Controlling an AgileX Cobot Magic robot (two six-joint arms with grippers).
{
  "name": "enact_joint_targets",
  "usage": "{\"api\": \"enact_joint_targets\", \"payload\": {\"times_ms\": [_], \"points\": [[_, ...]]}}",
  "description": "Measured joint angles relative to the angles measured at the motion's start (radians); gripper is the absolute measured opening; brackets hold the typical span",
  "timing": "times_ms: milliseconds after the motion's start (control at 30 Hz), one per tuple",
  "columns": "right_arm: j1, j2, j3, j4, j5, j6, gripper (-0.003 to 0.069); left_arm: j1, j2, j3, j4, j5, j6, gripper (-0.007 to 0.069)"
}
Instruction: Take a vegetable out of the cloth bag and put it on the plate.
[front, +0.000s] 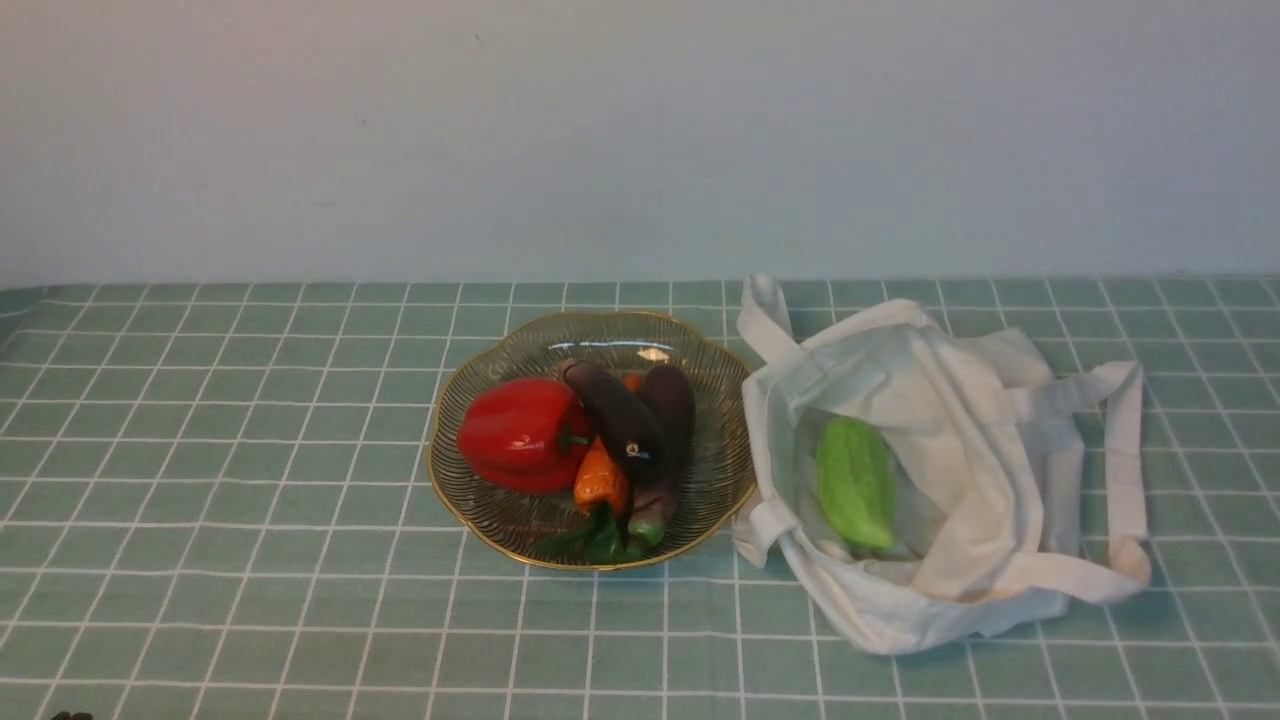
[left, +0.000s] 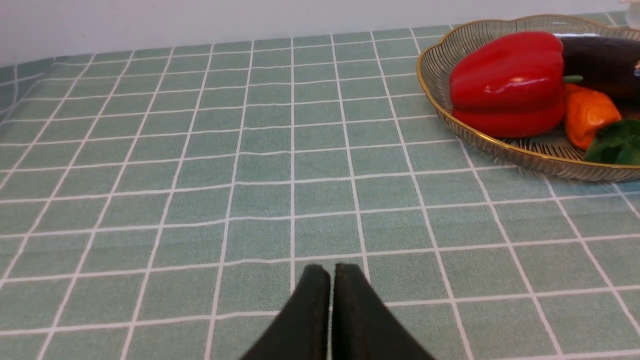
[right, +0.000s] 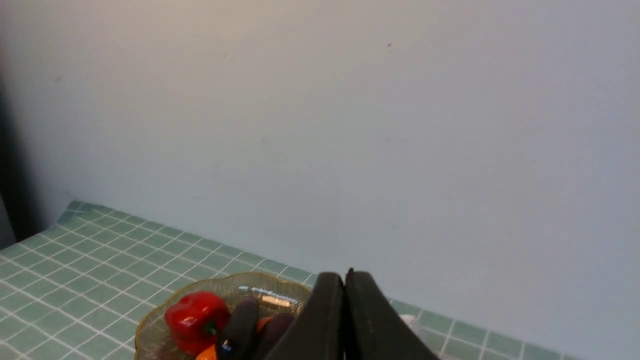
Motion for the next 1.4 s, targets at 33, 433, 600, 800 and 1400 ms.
{"api": "enact_joint_targets", "payload": {"times_ms": [33, 433, 600, 800, 1400], "points": [[0.0, -0.006, 0.084, 0.011, -0.061, 0.0, -0.0015, 0.0, 0.0, 0.0, 0.0, 0.0, 0.0, -0.0004], [0.0, -0.006, 0.289, 0.017, -0.369, 0.0, -0.0015, 0.0, 0.0, 0.0, 0.0, 0.0, 0.0, -0.0004], [0.0, -0.006, 0.29, 0.017, -0.374, 0.001, -0.0015, 0.0, 0.0, 0.0, 0.0, 0.0, 0.0, -0.0004], [0.0, -0.006, 0.29, 0.017, -0.375, 0.001, -0.0015, 0.0, 0.0, 0.0, 0.0, 0.0, 0.0, -0.0004], [-0.117, -0.095, 0.442, -0.014, -0.334, -0.014, -0.0015, 0.0, 0.0, 0.0, 0.0, 0.0, 0.0, -0.0004]]}}
